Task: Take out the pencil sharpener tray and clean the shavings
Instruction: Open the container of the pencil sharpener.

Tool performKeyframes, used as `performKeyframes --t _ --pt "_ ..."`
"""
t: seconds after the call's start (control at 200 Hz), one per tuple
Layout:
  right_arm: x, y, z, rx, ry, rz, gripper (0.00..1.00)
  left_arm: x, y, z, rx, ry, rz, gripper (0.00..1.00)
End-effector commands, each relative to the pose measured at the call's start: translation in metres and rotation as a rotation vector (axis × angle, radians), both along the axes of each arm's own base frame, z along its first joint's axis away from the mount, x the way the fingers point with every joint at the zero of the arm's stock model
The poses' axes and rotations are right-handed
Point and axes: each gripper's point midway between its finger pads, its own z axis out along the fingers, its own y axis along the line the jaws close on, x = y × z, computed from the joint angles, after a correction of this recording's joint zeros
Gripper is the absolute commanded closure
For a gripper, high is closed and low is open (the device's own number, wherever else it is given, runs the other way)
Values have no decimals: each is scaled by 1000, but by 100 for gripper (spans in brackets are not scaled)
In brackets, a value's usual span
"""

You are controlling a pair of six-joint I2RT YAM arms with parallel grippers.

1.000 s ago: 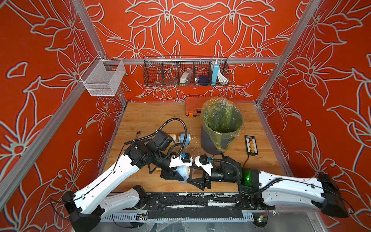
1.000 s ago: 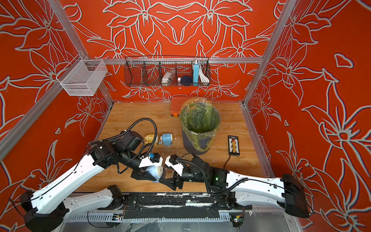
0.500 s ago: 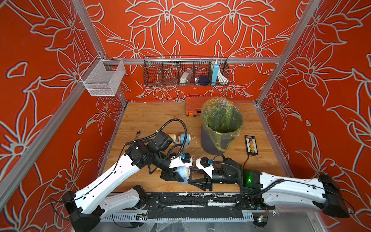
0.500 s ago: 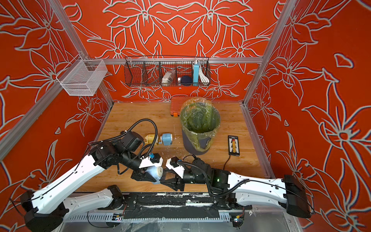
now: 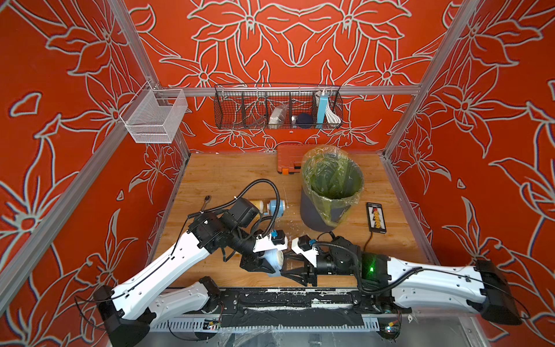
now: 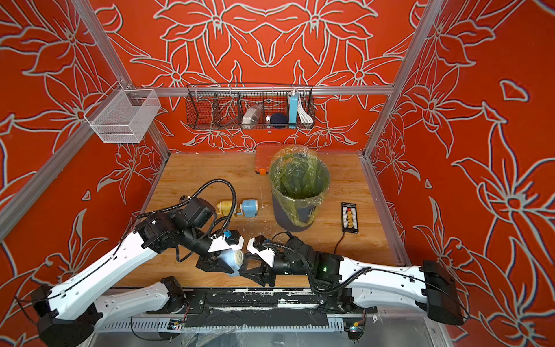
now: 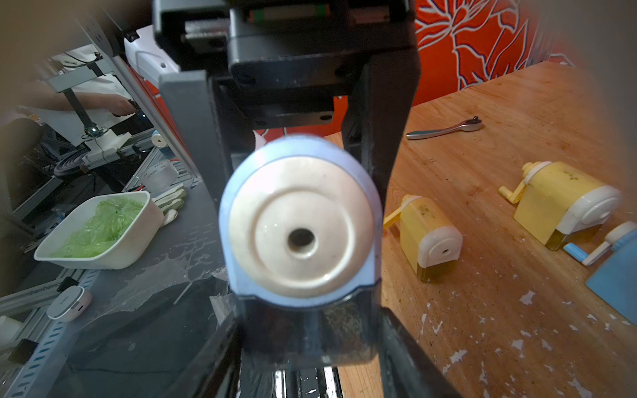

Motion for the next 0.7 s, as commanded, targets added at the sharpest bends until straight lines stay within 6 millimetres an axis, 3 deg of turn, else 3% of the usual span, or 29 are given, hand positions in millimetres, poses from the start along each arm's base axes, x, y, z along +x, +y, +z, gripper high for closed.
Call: performKeyframes --t 0.0,0.11,0.696 --pt "7 4 18 56 28 -40 71 -7 0 3 -17 -5 -25 100" --pt "7 4 18 53 32 -46 100 -11 2 9 -42 -28 -27 100" --pt "25 -31 31 119 -43 -187 100 -23 -1 12 -72 -27 -66 100"
